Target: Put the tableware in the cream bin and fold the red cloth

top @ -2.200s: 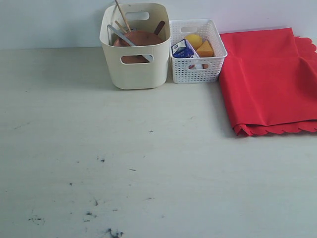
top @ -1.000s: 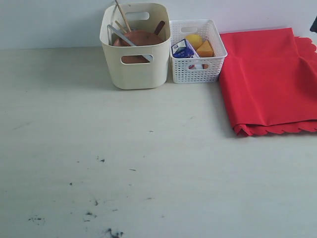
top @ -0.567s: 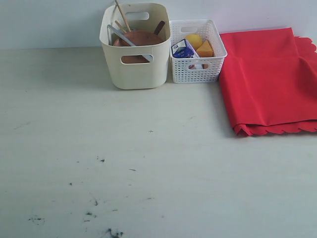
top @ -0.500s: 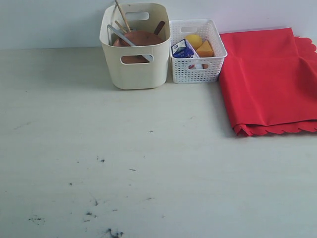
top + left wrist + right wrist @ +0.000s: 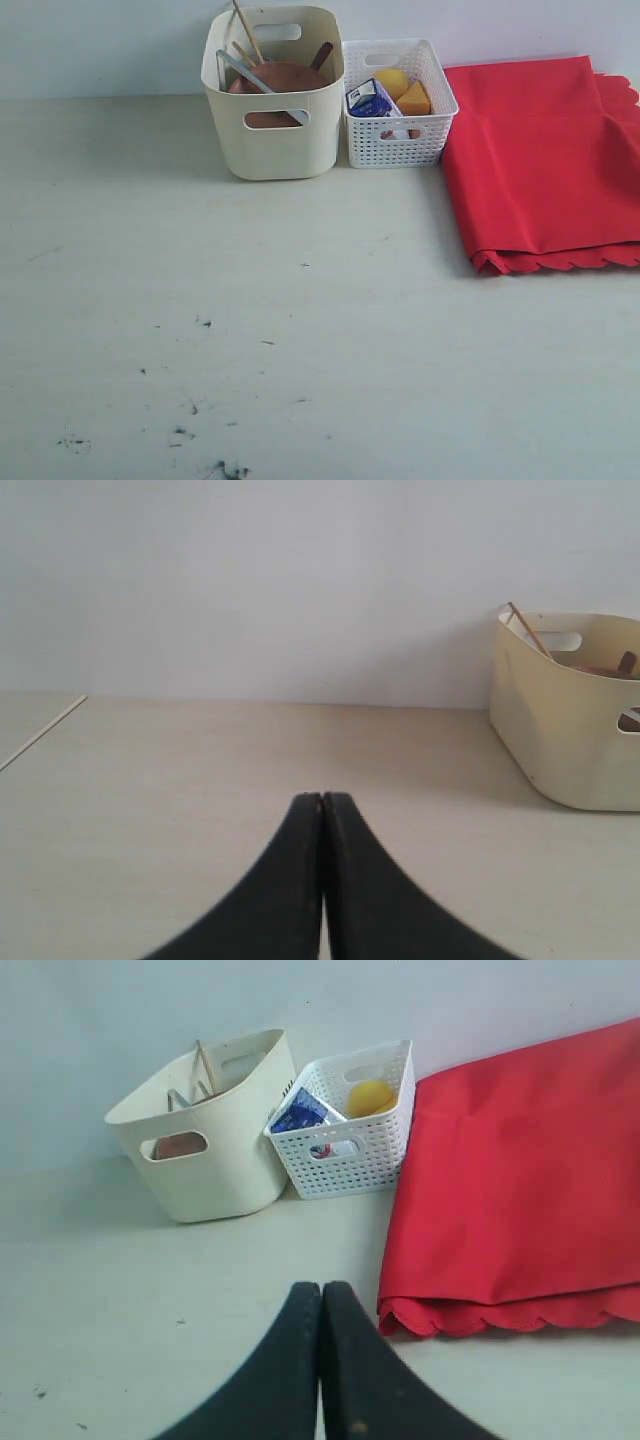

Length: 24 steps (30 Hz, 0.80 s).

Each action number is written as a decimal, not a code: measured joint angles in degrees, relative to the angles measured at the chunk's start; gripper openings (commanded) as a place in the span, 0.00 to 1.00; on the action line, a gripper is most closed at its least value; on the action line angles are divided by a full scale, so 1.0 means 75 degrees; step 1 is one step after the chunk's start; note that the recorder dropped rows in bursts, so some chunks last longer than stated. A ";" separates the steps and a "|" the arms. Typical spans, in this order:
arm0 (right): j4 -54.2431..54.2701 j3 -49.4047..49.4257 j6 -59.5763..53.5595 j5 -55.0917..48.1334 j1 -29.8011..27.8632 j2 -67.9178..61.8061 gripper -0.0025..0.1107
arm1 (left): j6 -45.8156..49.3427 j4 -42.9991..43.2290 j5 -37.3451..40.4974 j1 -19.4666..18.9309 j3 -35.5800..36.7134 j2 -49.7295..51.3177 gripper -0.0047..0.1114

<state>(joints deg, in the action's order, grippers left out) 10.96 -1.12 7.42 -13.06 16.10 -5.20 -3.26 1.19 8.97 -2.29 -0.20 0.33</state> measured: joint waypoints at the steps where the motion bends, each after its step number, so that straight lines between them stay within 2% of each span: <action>1: 0.0000 0.0000 0.0000 0.0000 0.0000 0.0021 0.02 | 0.0000 0.0000 0.0000 0.0000 0.0000 0.0000 0.05; 6: -0.0015 0.0000 -0.0047 -0.0014 -0.0139 0.0148 0.02 | 0.0000 0.0000 0.0000 0.0000 0.0000 0.0000 0.05; 16: -0.0096 0.0000 -0.0785 -0.0312 -0.2022 0.0644 0.02 | 0.0000 0.0000 0.0000 0.0000 0.0000 0.0000 0.05; 24: -0.0226 0.0000 -0.0907 -0.0513 -0.2210 0.0644 0.02 | 0.0000 0.0000 0.0000 0.0000 0.0000 0.0000 0.05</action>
<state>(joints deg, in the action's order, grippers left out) 9.26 -1.12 0.61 -16.91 -0.47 -0.37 -3.26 1.19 8.97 -2.29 -0.20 0.33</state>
